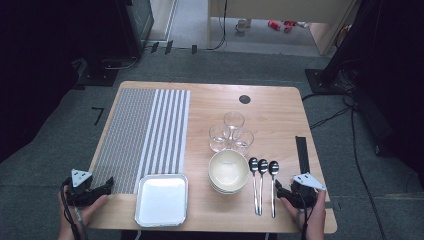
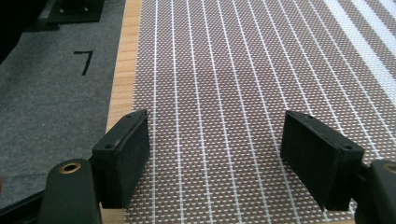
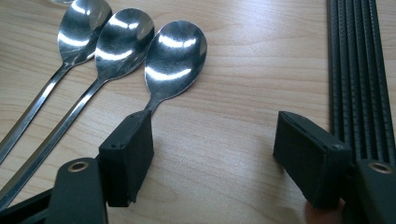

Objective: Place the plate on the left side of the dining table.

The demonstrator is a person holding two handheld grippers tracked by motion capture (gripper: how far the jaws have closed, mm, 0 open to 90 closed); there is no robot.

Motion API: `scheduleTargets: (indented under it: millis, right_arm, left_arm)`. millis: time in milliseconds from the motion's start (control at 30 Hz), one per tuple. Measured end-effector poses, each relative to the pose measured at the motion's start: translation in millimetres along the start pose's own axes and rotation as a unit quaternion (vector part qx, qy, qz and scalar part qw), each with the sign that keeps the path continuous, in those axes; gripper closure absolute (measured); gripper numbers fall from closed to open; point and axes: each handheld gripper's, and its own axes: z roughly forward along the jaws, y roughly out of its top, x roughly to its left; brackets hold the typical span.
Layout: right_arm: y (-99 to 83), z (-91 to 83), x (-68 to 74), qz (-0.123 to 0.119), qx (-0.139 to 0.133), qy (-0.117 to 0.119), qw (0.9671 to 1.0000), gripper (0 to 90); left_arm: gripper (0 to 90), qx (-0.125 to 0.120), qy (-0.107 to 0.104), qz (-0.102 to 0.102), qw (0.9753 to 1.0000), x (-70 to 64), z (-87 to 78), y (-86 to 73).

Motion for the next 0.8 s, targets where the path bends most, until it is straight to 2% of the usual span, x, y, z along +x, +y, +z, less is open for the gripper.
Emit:
scheduleTargets:
  millis: [67, 133, 267, 300, 467, 633, 800]
  right_arm:
    - [0.1, 0.0, -0.7, 0.002, 0.003, 0.006, 1.0, 27.2]
    - [0.4, 0.6, -1.5, 0.002, 0.006, 0.011, 0.9999, 25.0]
    - [0.0, -0.3, -0.3, -0.008, 0.001, 0.0, 1.0, 23.7]
    - [-0.5, -1.6, -2.0, -0.001, -0.004, -0.006, 1.0, 23.8]
    - [1.1, -7.3, -7.4, 0.032, -0.02, -0.001, 0.9993, 24.7]
    - [6.7, -17.2, -0.9, 0.042, -0.038, -0.002, 0.9984, 24.7]
    - [13.9, -26.8, 9.6, 0.042, -0.058, 0.003, 0.9974, 24.6]
  left_arm:
    - [23.3, -0.011, -0.012, -0.006, 0.9998, -0.3, -2.7, 1.2]
    - [22.4, -0.014, -0.012, -0.006, 0.9998, -1.4, -4.8, 2.9]
    - [21.3, -0.02, -0.013, -0.003, 0.9997, -4.6, -7.8, 6.3]
    - [21.3, -0.025, -0.013, -0.002, 0.9996, -6.6, -10.4, 8.1]
    - [21.1, -0.036, -0.016, -0.004, 0.9992, -12.6, -17.6, 11.2]
    - [21.1, -0.035, -0.041, -0.015, 0.9985, -20.4, -22.4, 13.8]
    - [21.2, -0.043, -0.053, -0.01, 0.9976, -31.9, -29.4, 15.9]
